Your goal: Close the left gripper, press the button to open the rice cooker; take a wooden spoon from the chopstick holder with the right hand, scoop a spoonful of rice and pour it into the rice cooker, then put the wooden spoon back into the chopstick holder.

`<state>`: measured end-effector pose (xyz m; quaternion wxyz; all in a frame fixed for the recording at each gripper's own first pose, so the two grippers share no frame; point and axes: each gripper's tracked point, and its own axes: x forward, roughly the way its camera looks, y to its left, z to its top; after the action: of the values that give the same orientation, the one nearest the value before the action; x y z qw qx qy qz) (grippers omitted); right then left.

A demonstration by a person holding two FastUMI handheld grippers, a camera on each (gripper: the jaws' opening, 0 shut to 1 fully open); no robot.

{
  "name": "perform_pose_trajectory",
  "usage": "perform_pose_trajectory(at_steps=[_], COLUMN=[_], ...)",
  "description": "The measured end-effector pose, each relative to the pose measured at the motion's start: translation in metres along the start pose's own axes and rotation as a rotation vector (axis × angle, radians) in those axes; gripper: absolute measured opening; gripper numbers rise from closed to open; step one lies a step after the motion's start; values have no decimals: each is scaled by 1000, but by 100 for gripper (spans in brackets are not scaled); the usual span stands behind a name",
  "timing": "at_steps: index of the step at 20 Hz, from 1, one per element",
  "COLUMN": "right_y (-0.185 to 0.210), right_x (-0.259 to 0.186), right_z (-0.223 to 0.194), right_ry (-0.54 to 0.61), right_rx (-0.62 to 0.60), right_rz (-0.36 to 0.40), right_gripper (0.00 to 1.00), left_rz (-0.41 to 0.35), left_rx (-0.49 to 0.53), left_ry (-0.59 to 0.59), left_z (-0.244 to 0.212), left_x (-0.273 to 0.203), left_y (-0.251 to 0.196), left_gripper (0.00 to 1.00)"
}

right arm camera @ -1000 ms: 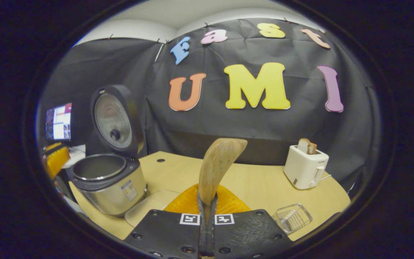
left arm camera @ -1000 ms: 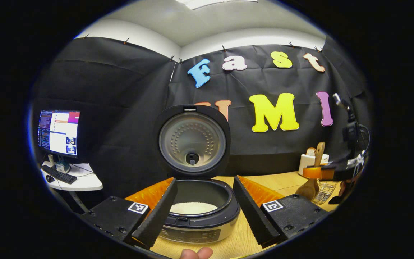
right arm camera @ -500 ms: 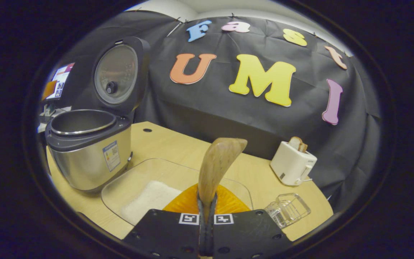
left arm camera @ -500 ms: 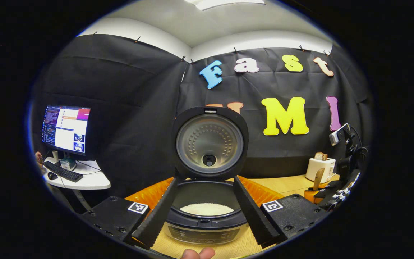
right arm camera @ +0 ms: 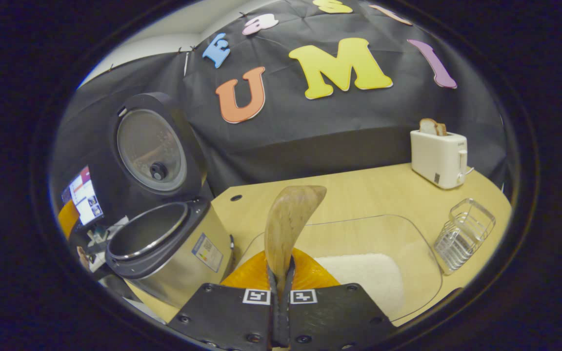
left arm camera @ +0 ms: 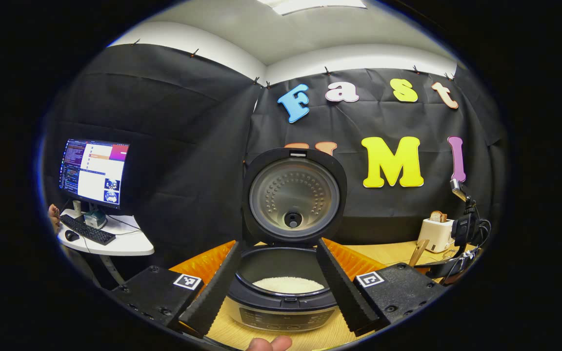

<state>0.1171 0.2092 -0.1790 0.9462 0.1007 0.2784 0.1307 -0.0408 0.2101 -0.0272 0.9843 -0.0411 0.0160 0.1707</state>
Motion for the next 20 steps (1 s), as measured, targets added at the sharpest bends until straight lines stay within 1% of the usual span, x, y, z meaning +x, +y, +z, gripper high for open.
perform_pose_trajectory(at_steps=[4,8,12,16,18,20], right_y=[-4,-24,-39,-62,-74,-85], right_x=[5,3,-5,-17,-22,-30], right_z=[2,6,14,31,41,54], right_ry=[22,59,60,21,-4,-36], right_rx=[127,346,490,562,583,620], right_rz=[26,38,78,91,93,108], right_gripper=[0,0,0,0,0,0], left_rz=[-1,7,-1,-1,-16,-8], left_rx=[4,2,-17,-2,10,15], left_ry=[-18,-11,-48,-53,-60,-65], left_z=[6,6,21,22,24,26], left_x=[-2,-5,-11,-13,-13,-14], left_y=[3,6,2,-4,-9,-7], left_gripper=[99,99,99,99,99,99])
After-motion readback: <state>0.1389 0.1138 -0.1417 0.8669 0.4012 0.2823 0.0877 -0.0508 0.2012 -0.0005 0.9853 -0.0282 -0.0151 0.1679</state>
